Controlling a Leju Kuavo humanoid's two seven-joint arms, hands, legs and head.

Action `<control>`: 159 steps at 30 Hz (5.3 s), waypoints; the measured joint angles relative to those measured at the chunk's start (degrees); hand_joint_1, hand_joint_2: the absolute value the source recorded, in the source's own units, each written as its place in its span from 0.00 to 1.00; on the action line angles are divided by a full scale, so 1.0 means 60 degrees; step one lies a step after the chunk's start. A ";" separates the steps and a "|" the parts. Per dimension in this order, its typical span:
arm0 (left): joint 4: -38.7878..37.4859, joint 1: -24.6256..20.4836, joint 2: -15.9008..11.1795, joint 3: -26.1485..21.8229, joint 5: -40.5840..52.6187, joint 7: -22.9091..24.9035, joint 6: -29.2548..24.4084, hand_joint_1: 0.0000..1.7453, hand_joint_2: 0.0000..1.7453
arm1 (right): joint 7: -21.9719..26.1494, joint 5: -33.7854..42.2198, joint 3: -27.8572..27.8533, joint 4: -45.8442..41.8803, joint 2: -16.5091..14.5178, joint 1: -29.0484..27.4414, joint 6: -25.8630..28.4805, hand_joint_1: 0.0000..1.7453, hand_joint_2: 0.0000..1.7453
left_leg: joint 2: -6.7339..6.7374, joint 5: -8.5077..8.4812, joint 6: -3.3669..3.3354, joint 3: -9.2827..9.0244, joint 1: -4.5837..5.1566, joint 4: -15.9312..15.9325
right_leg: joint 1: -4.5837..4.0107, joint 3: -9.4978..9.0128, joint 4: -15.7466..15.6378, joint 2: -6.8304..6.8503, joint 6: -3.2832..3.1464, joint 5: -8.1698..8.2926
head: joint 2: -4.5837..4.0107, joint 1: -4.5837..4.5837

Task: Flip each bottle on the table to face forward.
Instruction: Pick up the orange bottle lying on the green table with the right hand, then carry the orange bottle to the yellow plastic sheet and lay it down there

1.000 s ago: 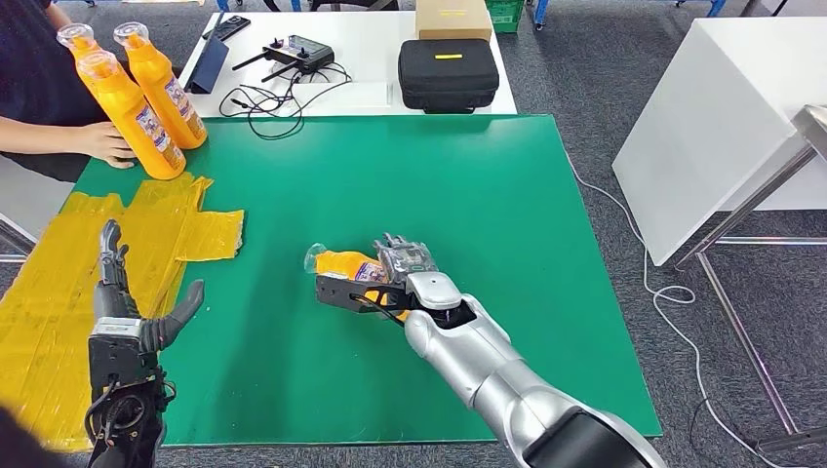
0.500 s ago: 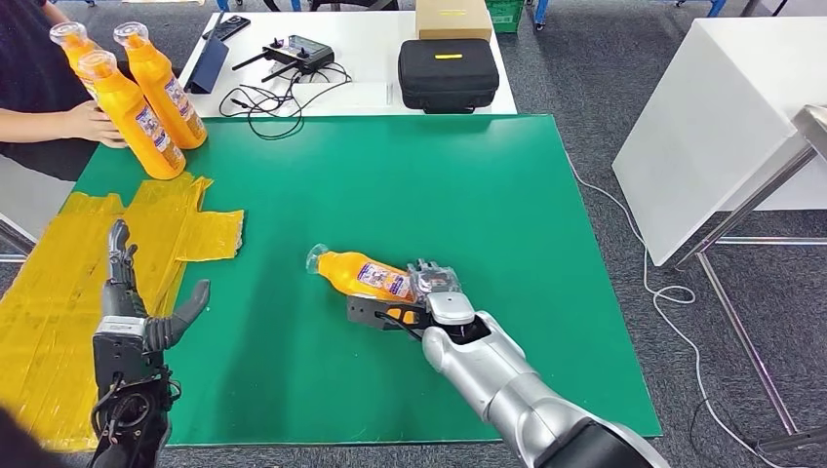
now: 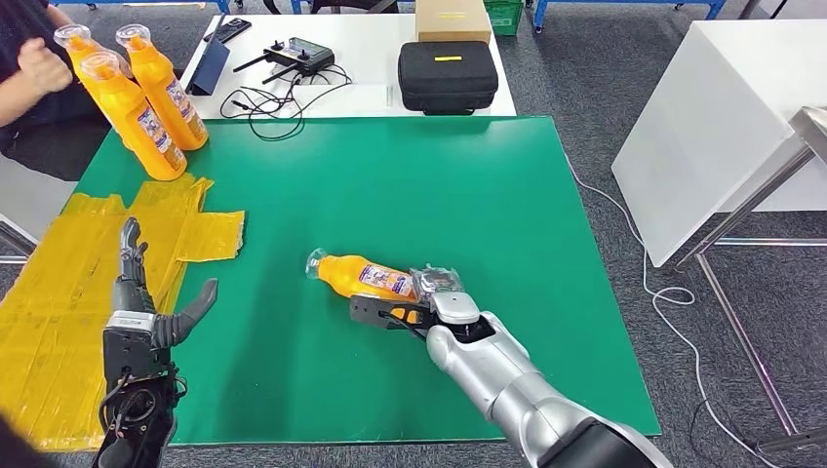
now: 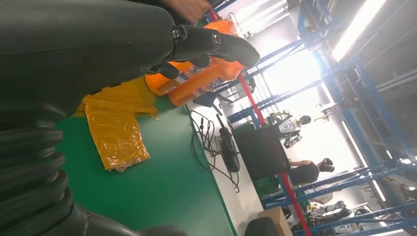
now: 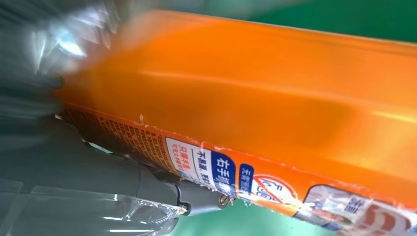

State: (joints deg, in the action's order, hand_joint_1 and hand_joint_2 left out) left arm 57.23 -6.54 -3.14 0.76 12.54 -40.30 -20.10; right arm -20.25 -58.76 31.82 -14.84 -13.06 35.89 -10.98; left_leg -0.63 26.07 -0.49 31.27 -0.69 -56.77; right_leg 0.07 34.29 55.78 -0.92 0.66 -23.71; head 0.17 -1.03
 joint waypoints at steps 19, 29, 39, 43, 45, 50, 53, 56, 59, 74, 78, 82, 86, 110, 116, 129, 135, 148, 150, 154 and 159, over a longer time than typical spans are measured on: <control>-0.1613 -0.0809 0.0325 -0.1265 -0.2930 0.0814 0.5138 0.00 1.00 | 0.3250 0.1681 -0.1518 -0.0895 -0.0166 0.0517 0.2946 1.00 1.00 | -0.0003 -0.0001 0.0001 0.0029 -0.0001 0.0000 | 0.0000 0.0023 0.0005 0.0001 0.0001 0.0001 | 0.0000 0.0001; -0.1882 -0.1105 0.0627 -0.1605 -0.3395 0.0969 0.5896 0.00 1.00 | 0.3319 0.1881 -0.1845 -0.1197 -0.0397 0.0638 0.2928 1.00 1.00 | 0.0003 -0.0001 0.0001 0.0032 -0.0002 -0.0001 | 0.0000 0.0029 0.0005 -0.0002 0.0001 0.0001 | 0.0000 0.0000; -0.1917 -0.1127 0.0930 -0.1601 -0.3969 0.1224 0.6306 0.00 1.00 | 0.3002 0.2055 -0.1784 -0.1140 -0.0936 0.0641 0.2793 1.00 1.00 | 0.0004 -0.0001 0.0001 0.0042 -0.0003 -0.0001 | -0.0001 0.0039 0.0006 -0.0003 0.0001 0.0001 | 0.0000 0.0001; -0.1642 -0.1068 0.1119 -0.1465 -0.4425 0.1600 0.6347 0.00 1.00 | 0.2432 0.3581 -0.0838 -0.1186 -0.1156 0.0618 0.2717 1.00 1.00 | 0.0004 -0.0001 0.0001 0.0048 -0.0003 -0.0001 | 0.0000 0.0042 0.0006 -0.0003 0.0001 0.0001 | 0.0000 0.0001; -0.1441 -0.0994 0.1187 -0.1359 -0.4611 0.1761 0.6339 0.00 1.00 | 0.2186 0.4594 0.0042 -0.1254 -0.1226 0.0608 0.2809 1.00 1.00 | 0.0005 -0.0001 0.0001 0.0050 -0.0003 -0.0001 | -0.0001 0.0046 0.0006 -0.0004 0.0001 0.0001 | 0.0000 0.0001; -0.0989 -0.0769 0.1320 -0.1117 -0.4881 0.2000 0.6389 0.00 1.00 | 0.1855 0.5921 0.2153 -0.1401 -0.1272 0.0553 0.3019 1.00 1.00 | -0.0002 -0.0001 0.0001 0.0054 -0.0003 0.0000 | -0.0001 0.0049 0.0006 -0.0002 0.0000 -0.0001 | 0.0000 0.0002; -0.0824 -0.0692 0.1349 -0.1020 -0.4916 0.2034 0.6418 0.00 1.00 | 0.1810 0.6097 0.2930 -0.1423 -0.1272 0.0512 0.3059 1.00 1.00 | 0.0000 -0.0001 0.0001 0.0054 -0.0003 0.0000 | -0.0001 0.0048 0.0005 -0.0002 0.0000 0.0000 | 0.0000 0.0002; -0.0689 -0.0611 0.1372 -0.0964 -0.4952 0.2101 0.6457 0.00 1.00 | 0.1710 0.6374 0.3526 -0.1446 -0.1274 0.0507 0.3069 1.00 1.00 | 0.0000 -0.0002 0.0001 0.0052 -0.0002 0.0000 | 0.0000 0.0047 0.0005 -0.0002 0.0000 0.0001 | 0.0000 0.0003; -0.0584 -0.0560 0.1405 -0.0929 -0.4990 0.2172 0.6478 0.00 1.00 | 0.1489 0.6802 0.4132 -0.1492 -0.1276 0.0485 0.3058 1.00 1.00 | 0.0001 -0.0002 0.0001 0.0052 -0.0002 0.0000 | 0.0000 0.0047 0.0005 -0.0002 0.0001 0.0001 | 0.0000 0.0003; 0.0028 -0.0024 0.1497 -0.0871 -0.5588 0.2844 0.7285 0.01 1.00 | 0.0914 0.7684 0.5972 -0.1608 -0.1211 0.0600 0.3031 1.00 1.00 | 0.0010 -0.0001 0.0001 0.0047 -0.0002 0.0000 | -0.0001 0.0051 0.0004 -0.0008 0.0000 0.0001 | 0.0000 0.0001; 0.0225 0.0130 0.1504 -0.0864 -0.5752 0.3046 0.7596 0.79 1.00 | 0.0791 0.7785 0.6315 -0.1735 -0.1172 0.0632 0.3027 1.00 1.00 | 0.0010 -0.0001 0.0001 0.0046 -0.0002 -0.0001 | -0.0001 0.0052 0.0004 -0.0008 0.0001 0.0001 | 0.0000 0.0002; 0.0379 0.0280 0.1504 -0.0821 -0.5680 0.3057 0.7772 1.00 1.00 | 0.0749 0.7885 0.6514 -0.1759 -0.1141 0.0646 0.3029 1.00 1.00 | 0.0010 -0.0001 0.0001 0.0048 -0.0002 0.0000 | -0.0001 0.0052 0.0004 -0.0008 0.0000 0.0001 | 0.0000 0.0001; 0.0456 0.0369 0.1504 -0.0813 -0.5571 0.3033 0.7838 1.00 1.00 | 0.0745 0.7971 0.6631 -0.1759 -0.1121 0.0650 0.3029 1.00 1.00 | 0.0011 -0.0001 0.0001 0.0047 -0.0002 0.0000 | -0.0001 0.0052 0.0003 -0.0009 0.0000 0.0001 | 0.0000 0.0002; 0.0871 0.0357 0.1288 -0.0814 -0.2994 0.2337 0.5414 1.00 1.00 | 0.2500 0.8263 0.6552 -0.1589 -0.1117 0.0852 0.4639 0.00 0.00 | 0.0004 -0.0002 0.0001 0.0052 -0.0005 0.0000 | -0.0002 0.0050 0.0006 -0.0007 0.0002 0.0003 | 0.0000 0.0002; 0.1170 0.0347 0.1024 -0.1583 -0.0467 0.2039 0.2955 1.00 1.00 | 0.3434 0.6526 0.4525 -0.1918 -0.0902 0.0994 0.5063 0.00 0.00 | 0.0003 -0.0004 0.0002 0.0045 -0.0006 0.0000 | -0.0004 0.0047 0.0006 -0.0007 0.0001 0.0003 | 0.0000 0.0003; 0.1127 -0.0600 0.0982 -0.4523 1.0982 0.0891 -0.3318 1.00 1.00 | 0.4158 0.3891 0.0022 -0.4575 -0.0233 -0.0416 0.3793 0.00 0.00 | 0.0029 -0.0002 0.0002 0.0043 0.0001 0.0000 | 0.0002 0.0049 0.0004 -0.0030 0.0004 0.0009 | 0.0000 0.0003; 0.0886 -0.0821 0.0913 -0.4797 1.2677 0.3053 -0.3225 1.00 1.00 | 0.4515 0.4072 -0.0352 -0.4593 -0.0174 -0.0502 0.3711 0.00 0.00 | 0.0021 -0.0003 0.0003 0.0036 -0.0008 0.0000 | -0.0005 0.0050 0.0005 -0.0043 0.0004 0.0011 | 0.0000 0.0003; -0.2675 -0.1350 -0.0493 -0.0212 1.2290 0.7271 -0.3317 1.00 1.00 | 0.4616 0.4266 -0.0303 -0.4683 -0.0152 -0.0620 0.3336 0.00 0.00 | 0.0029 -0.0003 0.0002 0.0040 -0.0001 -0.0001 | 0.0001 0.0051 0.0004 -0.0047 0.0006 0.0011 | 0.0000 0.0004; -0.3219 -0.1436 -0.0628 0.0360 1.2021 0.7400 -0.3319 1.00 1.00 | 0.4614 0.4274 -0.0283 -0.4722 -0.0137 -0.0667 0.3287 0.00 0.00 | 0.0029 -0.0002 0.0002 0.0043 -0.0002 -0.0001 | 0.0000 0.0053 0.0004 -0.0047 0.0006 0.0011 | 0.0000 0.0002; -0.4150 -0.1629 -0.0753 0.0810 1.2097 0.7333 -0.3320 1.00 1.00 | 0.4614 0.4275 -0.0256 -0.4788 -0.0063 -0.0767 0.3234 0.00 0.00 | 0.0029 -0.0001 0.0003 0.0046 -0.0003 0.0000 | 0.0000 0.0056 0.0004 -0.0047 0.0006 0.0010 | 0.0000 0.0003; -0.5326 -0.1919 -0.0819 0.0954 1.2358 0.7293 -0.3309 0.97 1.00 | 0.4604 0.4326 -0.0237 -0.4941 0.0091 -0.0909 0.3178 0.00 0.00 | 0.0024 -0.0002 0.0002 0.0047 -0.0003 0.0000 | 0.0000 0.0055 0.0004 -0.0044 0.0006 0.0010 | 0.0000 0.0004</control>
State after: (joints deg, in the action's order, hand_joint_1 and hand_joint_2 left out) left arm 25.28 -18.06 -8.05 6.49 86.68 3.45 -39.95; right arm 7.38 -32.81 30.40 -44.48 -12.52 30.44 8.08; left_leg -0.48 26.06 -0.47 31.55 -0.70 -56.77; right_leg 0.07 34.62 55.81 -1.18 0.70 -23.65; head 0.17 -1.01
